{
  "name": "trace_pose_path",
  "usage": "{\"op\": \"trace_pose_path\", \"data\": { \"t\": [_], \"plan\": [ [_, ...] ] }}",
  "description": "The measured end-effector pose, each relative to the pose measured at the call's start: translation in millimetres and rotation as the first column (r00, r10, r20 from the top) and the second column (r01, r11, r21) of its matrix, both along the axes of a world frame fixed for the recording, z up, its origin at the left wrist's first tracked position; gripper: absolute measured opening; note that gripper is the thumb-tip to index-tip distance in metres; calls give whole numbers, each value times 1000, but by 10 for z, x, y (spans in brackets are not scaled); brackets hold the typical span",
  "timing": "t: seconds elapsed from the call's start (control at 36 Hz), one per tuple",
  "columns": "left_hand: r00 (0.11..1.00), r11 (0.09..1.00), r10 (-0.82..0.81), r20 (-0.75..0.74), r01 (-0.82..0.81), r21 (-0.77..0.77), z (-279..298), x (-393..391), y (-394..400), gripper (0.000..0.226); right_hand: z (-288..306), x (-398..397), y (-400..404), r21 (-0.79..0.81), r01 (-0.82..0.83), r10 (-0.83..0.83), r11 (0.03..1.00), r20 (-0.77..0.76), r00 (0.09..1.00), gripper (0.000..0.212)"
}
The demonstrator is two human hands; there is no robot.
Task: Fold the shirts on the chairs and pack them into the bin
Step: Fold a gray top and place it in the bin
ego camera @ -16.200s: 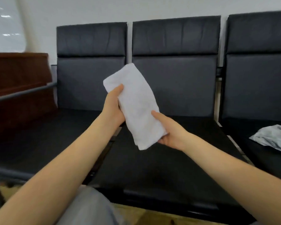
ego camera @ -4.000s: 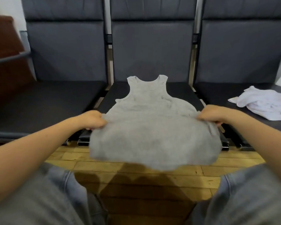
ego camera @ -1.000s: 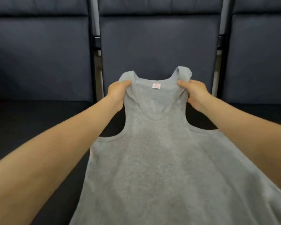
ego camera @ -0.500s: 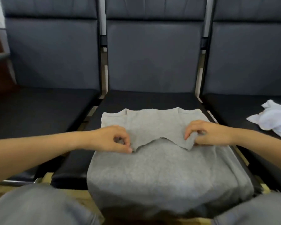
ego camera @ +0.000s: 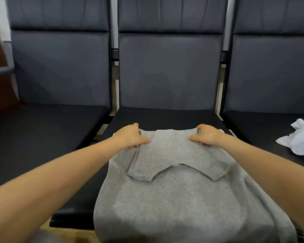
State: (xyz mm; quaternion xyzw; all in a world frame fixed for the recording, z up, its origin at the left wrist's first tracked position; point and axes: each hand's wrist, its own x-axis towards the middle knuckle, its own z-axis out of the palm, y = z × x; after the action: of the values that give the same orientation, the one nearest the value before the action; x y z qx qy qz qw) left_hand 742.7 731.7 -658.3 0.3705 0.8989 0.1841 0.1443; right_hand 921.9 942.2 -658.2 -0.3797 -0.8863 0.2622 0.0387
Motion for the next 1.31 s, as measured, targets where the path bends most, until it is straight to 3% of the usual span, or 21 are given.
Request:
{"op": "trace_pose_path", "data": {
  "t": [0.06,0.11,0.22,0.33,0.5,0.61,0.69,0.75,1.03,1.17,1.31],
  "plan": [
    [997,998,-39,-68,37,-41,-56,-117,71,44,-50,-57,80,46,-40,40,998,3,999,24],
    [993,998,-68,-95,69,3,-106,-200,125,25,-87,-71,144,43,-58,61,997,-60,996,22],
    [999,968,28,33,-35,249,-163,-402,179,33,-137,-130,291,58,18,-1,998,-283,959,22],
    [995,913,99,-2,-90,398,-127,-789,330,38,-97,-381,482,48,74,-48,996,-407,912,28],
    [967,925,191,-168,-120,360,26,-1131,827,23,-20,-940,785,139,170,-101,976,-404,909,30],
    [964,929,230,-136,-175,326,-32,-1289,1110,33,-20,-1219,954,130,211,-156,969,-343,926,20],
    [969,971,200,-148,-175,166,-187,-1295,1215,64,-109,-1302,1021,127,208,-180,970,-203,962,51],
    [966,984,166,-197,-148,103,-283,-1261,1218,71,-193,-1316,1030,189,193,-161,963,-172,972,59],
    [970,956,169,-174,-118,270,-171,-837,738,54,-91,-739,616,163,85,-44,983,-241,970,41],
    [990,939,25,-137,24,344,38,-212,421,36,58,-198,296,96,58,-24,994,-322,946,30],
    [958,909,-212,-193,266,322,95,496,-2,15,113,433,58,140,84,-42,987,-284,958,21]
  ]
}}
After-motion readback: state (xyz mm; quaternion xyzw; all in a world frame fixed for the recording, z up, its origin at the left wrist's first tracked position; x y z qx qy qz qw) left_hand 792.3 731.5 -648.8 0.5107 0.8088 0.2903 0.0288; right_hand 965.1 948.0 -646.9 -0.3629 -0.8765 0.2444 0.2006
